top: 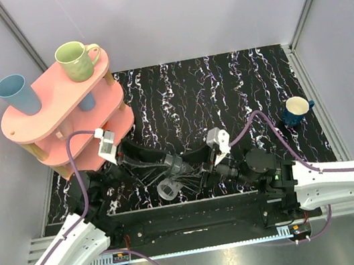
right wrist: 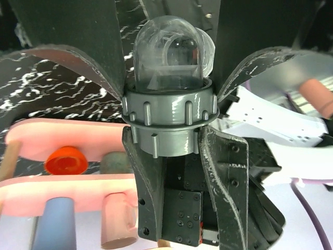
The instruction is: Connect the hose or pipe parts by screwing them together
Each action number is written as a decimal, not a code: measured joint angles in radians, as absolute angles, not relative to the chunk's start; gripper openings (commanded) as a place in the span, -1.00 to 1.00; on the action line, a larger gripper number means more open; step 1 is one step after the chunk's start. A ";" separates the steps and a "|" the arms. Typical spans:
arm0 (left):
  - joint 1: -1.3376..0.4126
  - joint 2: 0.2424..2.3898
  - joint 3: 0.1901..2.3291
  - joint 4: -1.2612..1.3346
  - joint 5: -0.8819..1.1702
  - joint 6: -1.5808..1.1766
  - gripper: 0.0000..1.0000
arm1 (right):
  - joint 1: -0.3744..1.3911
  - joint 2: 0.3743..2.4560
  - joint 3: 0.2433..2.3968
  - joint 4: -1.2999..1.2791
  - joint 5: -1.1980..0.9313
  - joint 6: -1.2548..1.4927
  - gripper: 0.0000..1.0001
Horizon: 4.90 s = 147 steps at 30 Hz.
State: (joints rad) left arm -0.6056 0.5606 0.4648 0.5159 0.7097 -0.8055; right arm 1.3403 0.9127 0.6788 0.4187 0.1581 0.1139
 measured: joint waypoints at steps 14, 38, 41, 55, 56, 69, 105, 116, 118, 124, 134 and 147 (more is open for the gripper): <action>-0.619 0.554 0.522 0.383 0.706 -0.725 0.78 | 1.332 0.786 0.602 0.448 0.144 0.155 -1.00; -0.617 0.648 0.857 -0.369 0.493 -0.997 0.73 | 1.375 0.899 0.623 0.304 0.194 -0.986 -1.00; -0.617 0.653 0.857 -0.369 0.498 -1.013 0.66 | 1.400 0.899 0.614 0.374 0.209 -1.062 -1.00; -0.604 0.676 0.739 -0.133 0.575 -1.124 -0.66 | 1.406 0.922 0.621 0.467 0.260 -1.022 -1.00; -0.602 0.673 0.725 -0.107 0.576 -1.127 -0.74 | 1.405 0.927 0.625 0.467 0.269 -1.004 -1.00; -0.593 0.543 0.490 0.340 0.571 -0.855 -1.00 | 1.200 0.930 0.662 0.463 -0.018 -0.309 -1.00; -0.616 0.657 0.852 -0.321 0.501 -0.939 0.73 | 1.151 0.817 0.626 0.306 -0.084 -0.636 -1.00; -0.609 0.713 0.841 -0.310 0.562 -1.066 0.60 | 1.325 0.873 0.577 0.450 0.041 -0.894 -1.00; -0.609 0.713 0.817 -0.280 0.581 -1.085 0.55 | 1.327 0.892 0.577 0.469 0.049 -0.894 -1.00; -0.607 0.705 0.724 -0.221 0.620 -1.153 0.51 | 1.327 0.943 0.572 0.500 0.074 -0.875 -1.00; -0.606 0.649 0.700 -0.200 0.625 -1.187 0.57 | 1.329 0.899 0.523 0.557 0.089 -0.798 -1.00; -0.604 0.696 0.695 -0.136 0.640 -1.214 -0.02 | 1.328 0.857 0.515 0.549 0.090 -0.749 -1.00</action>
State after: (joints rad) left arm -0.6037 0.6956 0.6952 -0.1360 0.6395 -1.2140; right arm 1.3285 0.8566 0.5148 0.5488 0.0902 -0.7494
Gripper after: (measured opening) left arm 0.687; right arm 0.642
